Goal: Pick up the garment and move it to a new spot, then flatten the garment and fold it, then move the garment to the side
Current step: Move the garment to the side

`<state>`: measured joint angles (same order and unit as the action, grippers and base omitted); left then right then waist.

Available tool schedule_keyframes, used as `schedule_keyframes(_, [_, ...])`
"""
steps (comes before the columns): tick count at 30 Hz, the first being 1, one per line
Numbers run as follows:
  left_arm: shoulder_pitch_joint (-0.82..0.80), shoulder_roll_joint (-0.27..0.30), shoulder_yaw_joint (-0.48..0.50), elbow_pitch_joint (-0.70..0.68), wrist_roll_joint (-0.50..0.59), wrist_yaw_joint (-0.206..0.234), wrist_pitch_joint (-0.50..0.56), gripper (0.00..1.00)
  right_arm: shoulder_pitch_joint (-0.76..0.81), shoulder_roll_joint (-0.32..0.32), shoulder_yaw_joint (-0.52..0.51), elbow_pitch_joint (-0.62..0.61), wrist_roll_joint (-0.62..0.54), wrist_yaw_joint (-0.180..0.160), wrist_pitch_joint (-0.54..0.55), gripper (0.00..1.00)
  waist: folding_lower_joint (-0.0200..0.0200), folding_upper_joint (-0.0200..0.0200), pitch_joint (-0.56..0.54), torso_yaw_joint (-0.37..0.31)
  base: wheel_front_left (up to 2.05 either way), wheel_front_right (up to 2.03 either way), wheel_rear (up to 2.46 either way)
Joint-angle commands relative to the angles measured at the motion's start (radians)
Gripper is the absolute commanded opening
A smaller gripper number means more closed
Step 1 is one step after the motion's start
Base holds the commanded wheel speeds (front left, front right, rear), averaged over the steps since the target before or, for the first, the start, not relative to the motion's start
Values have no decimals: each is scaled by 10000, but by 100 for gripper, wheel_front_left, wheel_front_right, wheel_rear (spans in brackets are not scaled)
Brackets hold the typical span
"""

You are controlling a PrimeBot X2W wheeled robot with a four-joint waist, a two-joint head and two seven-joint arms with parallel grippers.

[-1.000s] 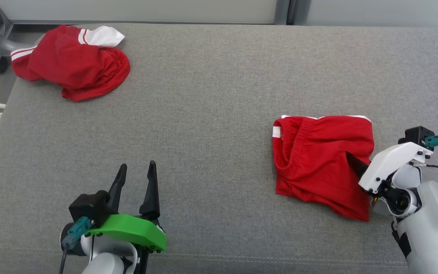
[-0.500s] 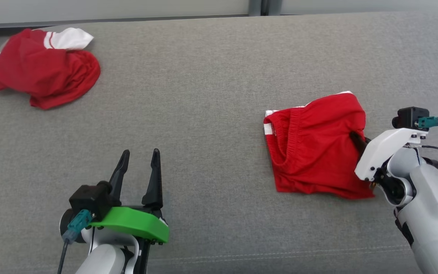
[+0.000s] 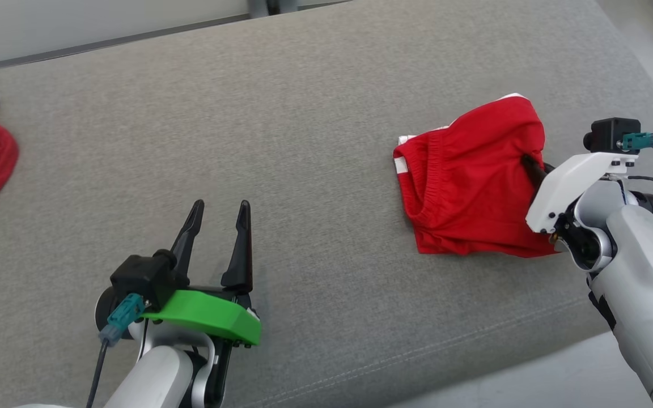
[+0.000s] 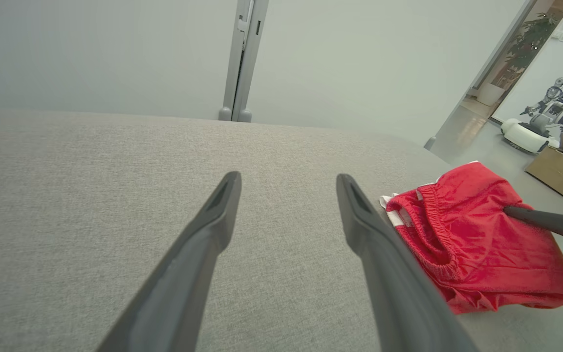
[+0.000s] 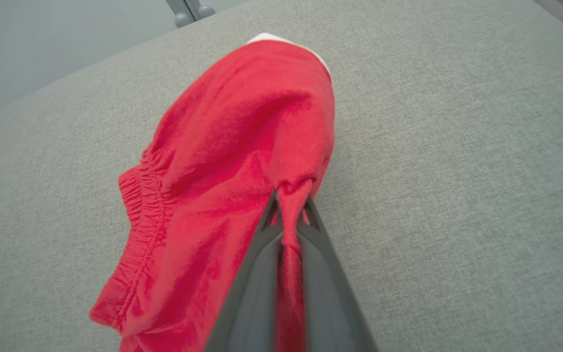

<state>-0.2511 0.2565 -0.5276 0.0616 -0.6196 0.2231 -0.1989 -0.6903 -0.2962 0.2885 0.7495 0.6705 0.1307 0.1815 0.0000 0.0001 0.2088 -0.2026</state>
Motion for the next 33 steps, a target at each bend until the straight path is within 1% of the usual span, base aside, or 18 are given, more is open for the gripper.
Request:
schedule_keyframes(1, [-184, 33, -19, -43, 103, -18, 20, 100, -168, 46, 96, 76, 72, -1, -92, 0, 0, -1, 374, -1013, 0, 0, 0])
schedule_keyframes(4, [-335, 79, -9, -82, 141, 36, 106, 100, -357, 99, 316, 272, 191, -1, -293, 0, 0, -1, 507, -1231, 0, 0, 0])
schedule_keyframes(8, [-416, 227, 77, -219, 188, 118, 150, 100, -635, 148, 598, 516, 346, -1, -548, 0, 0, -1, 683, -1263, 0, 0, 0])
schedule_keyframes(13, [-497, 458, 312, -611, 244, 353, 228, 100, -1256, -160, 908, 848, 413, -1, -819, 0, 0, -1, 1003, -1117, 0, 0, 0])
schedule_keyframes(18, [-592, 702, 568, -1228, 257, 604, 387, 100, -2103, -629, 1058, 1241, 445, -1, -990, 0, 0, -1, 1461, -950, 0, 0, 0])
schedule_keyframes(22, [-785, 940, 810, -1944, 299, 844, 603, 100, -2727, -1201, 1214, 1465, 381, -2, -1163, 0, 0, -1, 1907, -864, 0, 0, 0])
schedule_keyframes(25, [-861, 1167, 951, -2487, 388, 1038, 846, 100, -3099, -1582, 1298, 1622, 365, -2, -1281, 0, 0, -1, 2245, -892, 0, 0, 0])
schedule_keyframes(27, [-914, 1253, 978, -2680, 422, 1072, 929, 100, -3210, -1695, 1297, 1680, 404, -2, -1317, 0, 0, -1, 2352, -913, 0, 0, 0])
schedule_keyframes(33, [-1092, 1665, 924, -3577, 783, 1330, 1479, 100, -3783, -2406, 1422, 2042, 509, -2, -1581, 0, 0, -1, 2911, -1078, 0, 0, 0])
